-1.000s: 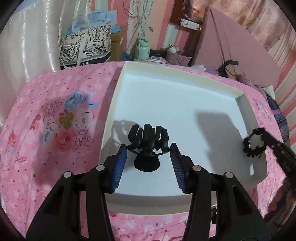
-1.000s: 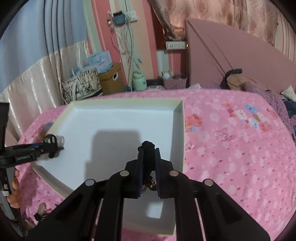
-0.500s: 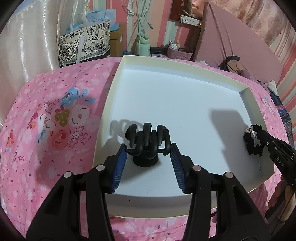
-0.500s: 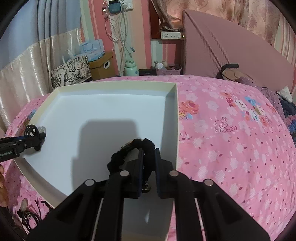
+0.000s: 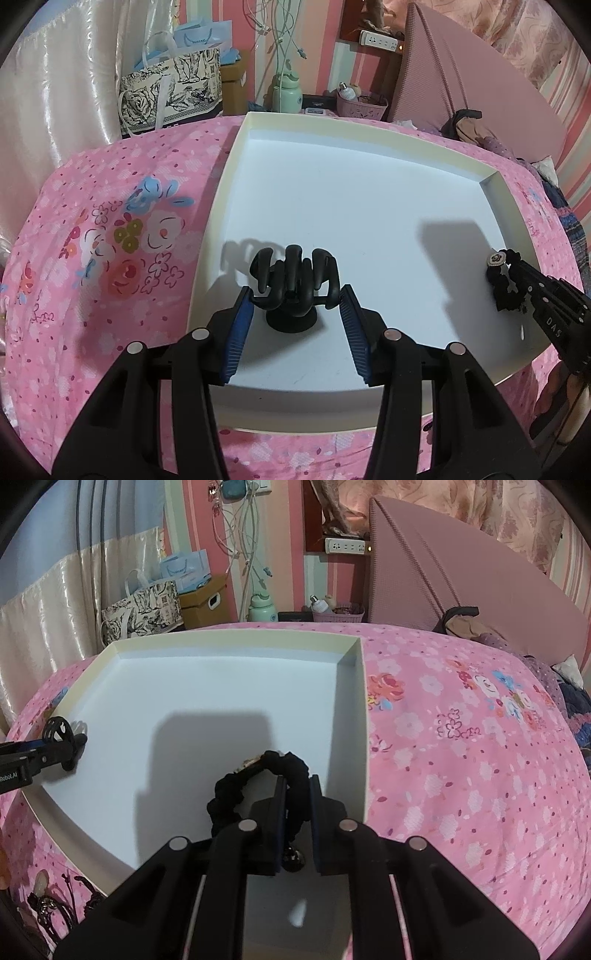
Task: Organize jewelry
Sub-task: 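Release both items in the tray and move both tools back to the bedspread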
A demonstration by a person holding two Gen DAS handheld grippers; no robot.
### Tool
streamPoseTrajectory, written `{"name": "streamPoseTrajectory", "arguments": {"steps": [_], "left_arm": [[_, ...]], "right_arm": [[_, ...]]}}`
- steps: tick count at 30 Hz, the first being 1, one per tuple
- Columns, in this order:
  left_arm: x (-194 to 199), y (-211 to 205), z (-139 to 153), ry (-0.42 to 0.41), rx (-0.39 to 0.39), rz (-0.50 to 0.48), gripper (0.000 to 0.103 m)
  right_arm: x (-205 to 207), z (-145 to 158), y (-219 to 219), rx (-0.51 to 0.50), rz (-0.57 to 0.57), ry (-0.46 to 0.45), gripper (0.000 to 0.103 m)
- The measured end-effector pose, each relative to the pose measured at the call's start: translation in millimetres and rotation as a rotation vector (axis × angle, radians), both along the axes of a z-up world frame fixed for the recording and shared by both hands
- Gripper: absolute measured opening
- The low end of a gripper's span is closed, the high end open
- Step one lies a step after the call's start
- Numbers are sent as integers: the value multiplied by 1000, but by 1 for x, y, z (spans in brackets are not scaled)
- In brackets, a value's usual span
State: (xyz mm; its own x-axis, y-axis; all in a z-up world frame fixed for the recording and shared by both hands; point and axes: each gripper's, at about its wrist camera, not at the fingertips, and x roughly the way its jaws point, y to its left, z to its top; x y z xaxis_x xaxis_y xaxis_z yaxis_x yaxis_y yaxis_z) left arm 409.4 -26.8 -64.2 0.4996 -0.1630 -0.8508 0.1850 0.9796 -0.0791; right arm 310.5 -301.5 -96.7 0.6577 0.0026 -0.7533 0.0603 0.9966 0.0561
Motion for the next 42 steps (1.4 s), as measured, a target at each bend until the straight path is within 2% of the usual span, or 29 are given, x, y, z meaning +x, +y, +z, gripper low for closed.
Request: {"name": "streamPoseTrajectory", "arguments": {"steps": [4, 7, 10, 12, 16, 20, 24, 28, 32, 38, 42], "left_arm": [[-2, -1, 3, -12, -1, -7, 51], [-4, -3, 6, -23, 4, -17, 60], [-8, -4, 10, -34, 8, -23, 65], [-10, -5, 13, -39, 8, -27, 74], [-16, -8, 22, -53, 13, -34, 82], [-23, -9, 34, -72, 19, -43, 89], [-39, -6, 58, -111, 22, -37, 97], [-65, 2, 78, -145, 17, -26, 100], [-97, 12, 84, -151, 32, -22, 100], [-138, 32, 67, -130, 41, 20, 100], [-158, 40, 52, -125, 31, 17, 100]], "right_arm": [[1, -1, 0, 6, 5, 6, 12], [0, -3, 0, 12, 11, 13, 15], [1, -1, 3, 25, 27, 16, 30], [-1, 3, 7, 8, 30, 2, 51], [-6, 11, 10, -33, 26, -25, 58], [-10, 21, 1, 6, 8, -44, 70], [-25, 39, -4, 16, -32, -61, 88], [-52, 63, -6, 24, -44, -90, 94], [-84, 72, -3, -4, -62, -97, 95], [-121, 48, 10, -15, -38, -47, 96], [-140, 34, 15, -4, -27, -58, 96]]}}
